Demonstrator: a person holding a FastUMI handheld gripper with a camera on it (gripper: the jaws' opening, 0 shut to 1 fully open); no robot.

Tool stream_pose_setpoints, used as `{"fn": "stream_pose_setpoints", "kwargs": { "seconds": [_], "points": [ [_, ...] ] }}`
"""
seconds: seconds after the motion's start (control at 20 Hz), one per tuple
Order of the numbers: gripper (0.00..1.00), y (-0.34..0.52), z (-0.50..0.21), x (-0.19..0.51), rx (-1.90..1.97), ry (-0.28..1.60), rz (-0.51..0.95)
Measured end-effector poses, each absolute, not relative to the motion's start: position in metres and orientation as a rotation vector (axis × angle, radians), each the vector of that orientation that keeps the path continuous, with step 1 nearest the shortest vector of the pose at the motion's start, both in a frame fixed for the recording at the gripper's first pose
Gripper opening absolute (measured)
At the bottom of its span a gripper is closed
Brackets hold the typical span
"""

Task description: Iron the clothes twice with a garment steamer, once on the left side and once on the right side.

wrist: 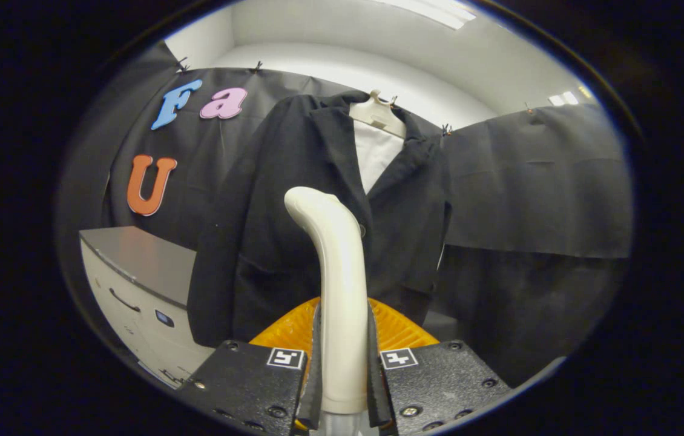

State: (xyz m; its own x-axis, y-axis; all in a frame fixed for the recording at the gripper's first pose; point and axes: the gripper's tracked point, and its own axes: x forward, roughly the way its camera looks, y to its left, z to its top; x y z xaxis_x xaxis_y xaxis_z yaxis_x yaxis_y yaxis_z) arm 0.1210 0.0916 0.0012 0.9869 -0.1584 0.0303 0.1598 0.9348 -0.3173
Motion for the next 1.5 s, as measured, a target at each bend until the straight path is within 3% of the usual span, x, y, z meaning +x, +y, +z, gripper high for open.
{"fn": "stream_pose_setpoints", "kwargs": {
  "seconds": [1.1,1.5],
  "points": [
    [0.33,0.054,-0.209,0.065,-0.436,0.427,-0.183],
    [0.33,0.018,-0.151,0.049,-0.331,0.366,-0.222]
  ]
}}
